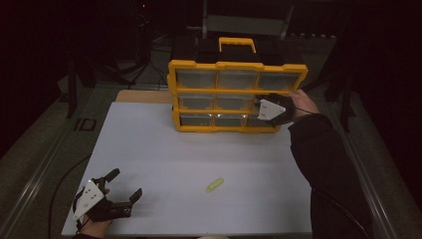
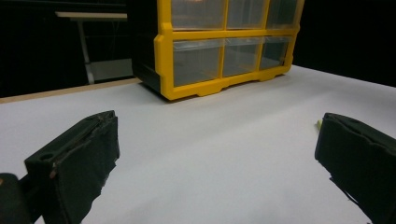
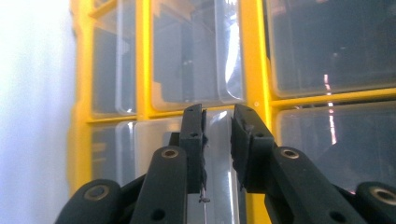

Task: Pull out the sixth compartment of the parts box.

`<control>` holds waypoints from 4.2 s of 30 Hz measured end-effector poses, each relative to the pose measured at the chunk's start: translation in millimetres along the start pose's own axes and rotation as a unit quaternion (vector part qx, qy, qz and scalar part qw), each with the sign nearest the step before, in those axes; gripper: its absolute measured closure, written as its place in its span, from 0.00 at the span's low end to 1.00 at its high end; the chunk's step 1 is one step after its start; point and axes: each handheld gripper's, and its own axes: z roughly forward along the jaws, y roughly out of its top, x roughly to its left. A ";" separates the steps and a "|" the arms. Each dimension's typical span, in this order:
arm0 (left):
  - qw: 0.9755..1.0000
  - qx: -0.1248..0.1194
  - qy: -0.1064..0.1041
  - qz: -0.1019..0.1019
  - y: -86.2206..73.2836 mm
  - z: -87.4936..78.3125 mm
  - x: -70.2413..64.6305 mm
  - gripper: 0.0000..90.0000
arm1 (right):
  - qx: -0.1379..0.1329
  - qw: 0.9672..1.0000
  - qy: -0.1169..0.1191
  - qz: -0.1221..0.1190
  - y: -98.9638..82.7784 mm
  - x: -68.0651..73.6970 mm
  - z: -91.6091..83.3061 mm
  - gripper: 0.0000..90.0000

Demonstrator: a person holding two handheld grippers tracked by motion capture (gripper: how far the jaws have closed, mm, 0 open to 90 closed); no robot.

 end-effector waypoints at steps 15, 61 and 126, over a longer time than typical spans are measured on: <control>1.000 0.000 0.000 0.001 0.3 0.4 -0.8 0.01 | -0.025 0.998 0.046 0.028 6.5 7.9 -27.5 0.83; 1.000 0.001 0.001 0.000 0.4 0.8 -0.8 0.01 | -0.025 0.990 0.071 0.117 6.3 18.1 -48.3 0.61; 1.000 0.001 -0.001 -0.004 1.7 0.2 -1.8 0.01 | -0.179 0.855 0.022 0.486 -0.6 107.6 -89.0 0.09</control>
